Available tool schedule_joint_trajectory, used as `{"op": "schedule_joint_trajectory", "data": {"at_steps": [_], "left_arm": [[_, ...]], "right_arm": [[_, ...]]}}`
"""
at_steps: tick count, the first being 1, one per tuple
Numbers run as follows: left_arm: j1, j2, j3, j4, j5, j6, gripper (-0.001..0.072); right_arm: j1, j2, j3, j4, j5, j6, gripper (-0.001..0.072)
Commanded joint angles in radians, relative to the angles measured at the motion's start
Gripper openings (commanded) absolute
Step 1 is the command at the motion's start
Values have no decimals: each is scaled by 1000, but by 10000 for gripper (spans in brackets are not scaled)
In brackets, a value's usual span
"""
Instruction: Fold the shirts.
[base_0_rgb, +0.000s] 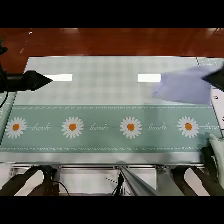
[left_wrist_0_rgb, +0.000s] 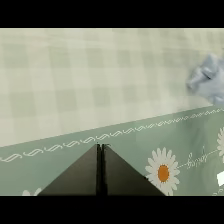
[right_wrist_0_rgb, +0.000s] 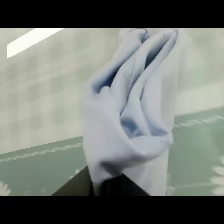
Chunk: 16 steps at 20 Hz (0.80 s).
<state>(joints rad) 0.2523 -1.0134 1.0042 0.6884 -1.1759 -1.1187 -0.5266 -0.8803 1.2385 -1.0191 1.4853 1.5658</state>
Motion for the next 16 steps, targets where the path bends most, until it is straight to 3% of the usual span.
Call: {"op": "schedule_joint_trajectory", "data": {"at_steps": [1,2,7,16], "left_arm": [[-36,-3,0,0,36,0,24],[-42,-8,-1,0,43,0,24],[-47,-36,-1,1,39,0,25],[-46,-36,0,1,82,8,25]], "right_arm": [[-331,95,18,-254,265,-32,20],[-406,97,18,-311,315,-73,20],[-686,106,18,-442,325,-60,21],[-773,106,18,-825,349,-61,21]]}}
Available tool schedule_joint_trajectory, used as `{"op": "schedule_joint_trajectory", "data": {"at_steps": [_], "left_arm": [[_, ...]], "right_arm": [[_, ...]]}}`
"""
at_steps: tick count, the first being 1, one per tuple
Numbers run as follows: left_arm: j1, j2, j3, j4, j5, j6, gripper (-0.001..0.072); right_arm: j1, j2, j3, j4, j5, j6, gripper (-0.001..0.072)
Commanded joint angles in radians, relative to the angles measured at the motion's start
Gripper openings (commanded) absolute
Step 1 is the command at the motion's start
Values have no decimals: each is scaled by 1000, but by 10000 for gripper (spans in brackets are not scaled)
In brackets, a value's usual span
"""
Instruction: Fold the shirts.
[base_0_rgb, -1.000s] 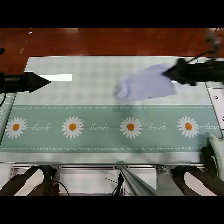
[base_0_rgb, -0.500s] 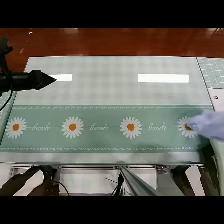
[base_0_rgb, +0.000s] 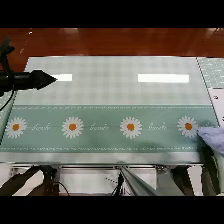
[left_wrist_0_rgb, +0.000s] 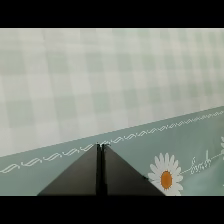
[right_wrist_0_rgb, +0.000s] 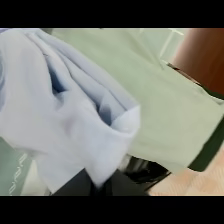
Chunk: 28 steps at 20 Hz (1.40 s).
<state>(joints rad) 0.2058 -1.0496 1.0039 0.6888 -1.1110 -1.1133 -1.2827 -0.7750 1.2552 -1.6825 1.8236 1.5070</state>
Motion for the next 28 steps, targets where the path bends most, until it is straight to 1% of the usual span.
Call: {"op": "schedule_joint_trajectory", "data": {"at_steps": [1,4,7,9,10,11,12,13,17,18,19,20,21,22,23,24,25,26,27,28], "left_arm": [[0,0,0,0,21,2,25],[0,5,10,-8,19,2,25],[1,4,31,-15,51,2,25],[1,3,32,-14,73,2,25],[2,2,32,-14,77,3,25],[2,2,32,-13,84,3,25],[2,2,32,-14,92,5,25],[2,2,32,-14,99,5,25],[2,4,34,-16,89,5,25],[2,5,40,-16,73,5,25],[2,5,53,-16,46,4,26],[2,5,72,-16,11,4,37],[2,5,99,-16,-34,1,97],[1,5,126,-16,-79,1,154],[-1,5,149,-15,-119,1,194],[-1,5,160,-14,-134,2,202],[-1,5,160,-8,-140,1,202],[-5,2,160,18,-156,-4,202],[-18,1,160,76,-179,-36,202],[-44,1,161,148,-214,-67,201]], "right_arm": [[-17,1,1,-194,10,-3,21],[-17,1,0,-267,5,3,21],[-17,1,0,-358,14,9,22],[-17,1,1,-423,9,70,23],[-17,1,1,-465,1,88,81],[-17,1,1,-499,-10,106,214],[-17,1,1,-520,-26,126,322],[-17,1,1,-521,-41,139,367],[-17,1,1,-485,-86,184,364],[-17,1,1,-438,-105,183,362],[-17,1,1,-358,-140,181,340],[-17,1,1,-233,-197,162,250],[-17,1,0,-83,-255,121,191],[-17,-3,0,116,-321,67,194],[-17,-16,0,325,-368,21,246],[-10,-41,0,561,-390,-11,392],[14,-70,0,744,-391,-35,396],[64,-103,0,887,-384,-60,396],[133,-130,0,953,-374,-82,396],[230,-150,0,962,-367,-105,396]]}}
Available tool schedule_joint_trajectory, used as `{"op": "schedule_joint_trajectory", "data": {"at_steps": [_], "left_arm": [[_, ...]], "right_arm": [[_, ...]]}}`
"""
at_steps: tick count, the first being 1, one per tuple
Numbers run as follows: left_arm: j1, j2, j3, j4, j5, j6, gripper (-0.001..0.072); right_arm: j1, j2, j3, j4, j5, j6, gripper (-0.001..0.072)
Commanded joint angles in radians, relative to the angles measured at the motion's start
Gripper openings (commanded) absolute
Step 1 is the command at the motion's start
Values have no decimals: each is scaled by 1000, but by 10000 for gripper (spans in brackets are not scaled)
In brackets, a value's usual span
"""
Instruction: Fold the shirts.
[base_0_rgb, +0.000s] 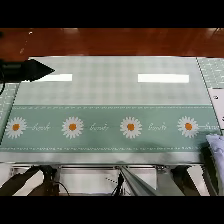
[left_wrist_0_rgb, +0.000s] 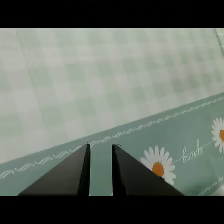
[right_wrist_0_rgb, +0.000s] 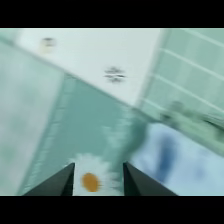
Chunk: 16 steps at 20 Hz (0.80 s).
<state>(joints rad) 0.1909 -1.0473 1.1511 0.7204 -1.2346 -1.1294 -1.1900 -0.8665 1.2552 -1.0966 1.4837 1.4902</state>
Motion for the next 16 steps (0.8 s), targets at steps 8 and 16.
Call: {"op": "schedule_joint_trajectory", "data": {"at_steps": [8,16], "left_arm": [[-482,17,35,617,-140,-296,684],[-652,10,35,959,15,-659,661]], "right_arm": [[995,-136,0,-283,-64,-161,600],[1190,-240,-10,-349,-20,36,593]]}}
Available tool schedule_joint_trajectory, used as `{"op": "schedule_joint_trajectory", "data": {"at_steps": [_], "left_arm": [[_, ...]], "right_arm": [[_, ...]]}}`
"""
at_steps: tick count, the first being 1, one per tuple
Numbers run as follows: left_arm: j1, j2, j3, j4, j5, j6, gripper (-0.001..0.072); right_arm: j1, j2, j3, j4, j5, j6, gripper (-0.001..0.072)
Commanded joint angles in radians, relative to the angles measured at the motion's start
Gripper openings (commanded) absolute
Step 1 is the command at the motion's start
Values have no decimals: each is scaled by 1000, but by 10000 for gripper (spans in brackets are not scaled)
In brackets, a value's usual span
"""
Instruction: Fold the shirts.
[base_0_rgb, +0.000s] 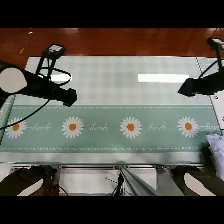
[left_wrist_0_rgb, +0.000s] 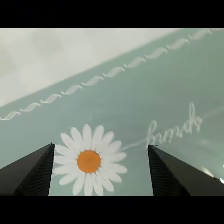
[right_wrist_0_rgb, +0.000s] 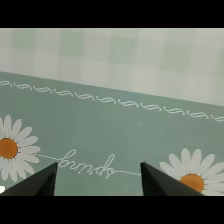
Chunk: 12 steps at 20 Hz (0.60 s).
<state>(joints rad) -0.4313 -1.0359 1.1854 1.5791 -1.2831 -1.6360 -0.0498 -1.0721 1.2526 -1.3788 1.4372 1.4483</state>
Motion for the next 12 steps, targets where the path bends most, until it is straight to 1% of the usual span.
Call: {"op": "schedule_joint_trajectory", "data": {"at_steps": [1,2,4,6,12], "left_arm": [[-29,-5,1,100,71,-170,661],[-28,-11,1,99,71,-177,661],[-28,-25,1,97,70,-176,662],[-28,-39,1,97,70,-176,662],[-28,-60,1,97,71,-176,664]], "right_arm": [[50,-37,-27,-122,38,105,590],[50,-36,-53,-178,54,117,586],[50,-36,-101,-225,67,114,586],[50,-36,-110,-223,61,99,586],[50,-35,-110,-228,24,100,587]]}}
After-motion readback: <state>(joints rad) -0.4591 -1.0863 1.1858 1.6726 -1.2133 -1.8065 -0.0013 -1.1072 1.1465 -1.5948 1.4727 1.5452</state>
